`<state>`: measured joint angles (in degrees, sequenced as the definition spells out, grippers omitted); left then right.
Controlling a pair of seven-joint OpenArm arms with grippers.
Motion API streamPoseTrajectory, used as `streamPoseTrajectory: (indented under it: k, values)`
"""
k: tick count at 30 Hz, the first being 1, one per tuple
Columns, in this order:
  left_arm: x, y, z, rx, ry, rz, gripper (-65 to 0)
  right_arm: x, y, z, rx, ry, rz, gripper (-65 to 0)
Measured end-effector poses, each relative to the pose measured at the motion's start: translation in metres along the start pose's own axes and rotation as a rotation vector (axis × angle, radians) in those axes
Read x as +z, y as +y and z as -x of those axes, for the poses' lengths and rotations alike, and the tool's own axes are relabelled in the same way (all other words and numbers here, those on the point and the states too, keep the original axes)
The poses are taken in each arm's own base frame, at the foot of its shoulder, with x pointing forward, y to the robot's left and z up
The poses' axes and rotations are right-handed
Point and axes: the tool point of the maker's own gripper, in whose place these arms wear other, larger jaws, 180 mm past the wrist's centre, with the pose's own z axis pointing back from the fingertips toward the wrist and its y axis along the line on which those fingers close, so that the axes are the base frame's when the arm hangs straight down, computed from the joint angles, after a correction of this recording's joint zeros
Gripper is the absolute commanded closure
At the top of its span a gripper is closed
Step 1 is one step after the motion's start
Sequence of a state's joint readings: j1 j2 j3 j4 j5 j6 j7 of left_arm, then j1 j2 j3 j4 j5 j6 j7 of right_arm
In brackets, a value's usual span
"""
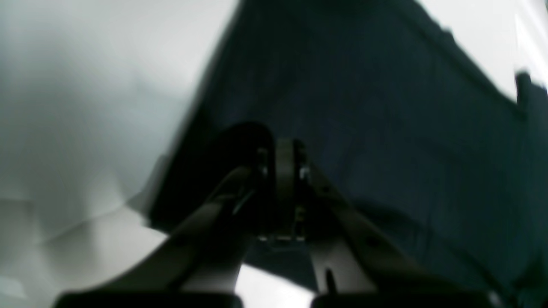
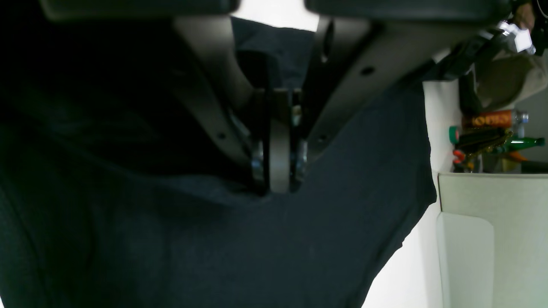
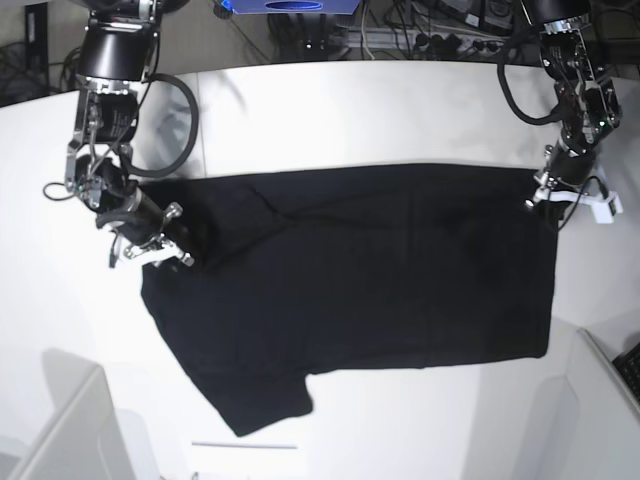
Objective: Fold the T-shirt properly
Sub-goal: 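Lift the shoulder edge with both grippers and pull toward the arms, then drag the shirt further with both grippers, lower the shoulder edge, release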
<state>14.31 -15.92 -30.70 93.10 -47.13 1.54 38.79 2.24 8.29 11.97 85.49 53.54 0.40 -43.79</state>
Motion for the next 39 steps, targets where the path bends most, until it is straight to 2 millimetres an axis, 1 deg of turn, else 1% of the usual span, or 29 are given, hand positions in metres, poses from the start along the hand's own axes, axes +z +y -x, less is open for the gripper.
streamPoseTrajectory:
  k: [2,5,11,16,22,27,29,30,32,33,34,36,37,39]
  values:
    - [0.001,0.005,-0.007,0.002,-0.016,-0.014,0.0,-0.002,-0.001,-0.002,-0.002,0.001,0.001,0.0]
    - [-0.001,0.001,-0.015,0.005,-0.033,-0.006,0.0,-0.006,0.000,-0.006,-0.005,0.004,0.000,0.0]
    - [-0.004,0.005,-0.009,0.016,-0.016,-0.013,0.0,-0.008,-0.001,-0.009,-0.006,0.004,0.003,0.0]
    - [-0.012,-0.003,-0.019,0.030,-0.034,0.006,0.0,-0.010,-0.003,-0.007,-0.015,0.011,0.007,0.0]
    - [-0.014,0.008,-0.009,0.041,-0.004,-0.021,0.0,-0.012,-0.001,-0.010,-0.014,0.011,0.003,0.0]
    - [-0.017,0.001,-0.017,0.044,-0.024,-0.004,0.0,-0.012,-0.001,-0.009,-0.015,0.012,0.004,0.0]
    - [-0.017,0.000,-0.018,0.044,-0.026,-0.003,0.0,-0.012,-0.005,-0.009,-0.041,0.012,0.024,0.0]
    - [-0.017,0.001,-0.018,0.044,-0.025,-0.004,-3.0,-0.011,-0.008,-0.009,-0.062,0.013,0.041,-1.7]
    - [-0.017,0.001,-0.019,0.046,-0.026,-0.005,-13.3,-0.011,-0.013,-0.008,-0.093,0.013,0.070,-12.9]
    - [-0.017,0.000,-0.021,0.049,-0.033,-0.004,-19.7,-0.011,-0.015,-0.008,-0.096,0.012,0.077,-18.5]
    - [-0.018,-0.001,-0.023,0.048,-0.037,-0.003,-24.5,-0.010,-0.015,-0.008,-0.099,0.010,0.075,-21.5]
    - [-0.020,-0.007,-0.032,0.052,-0.059,0.010,-35.2,-0.010,-0.015,-0.010,-0.103,0.005,0.075,-23.0]
    - [-0.020,-0.009,-0.035,0.053,-0.065,0.019,-39.3,-0.009,-0.016,-0.010,-0.106,0.000,0.078,-23.0]
    - [-0.020,-0.010,-0.037,0.054,-0.075,0.020,-45.6,-0.009,-0.017,-0.011,-0.109,-0.003,0.082,-23.0]
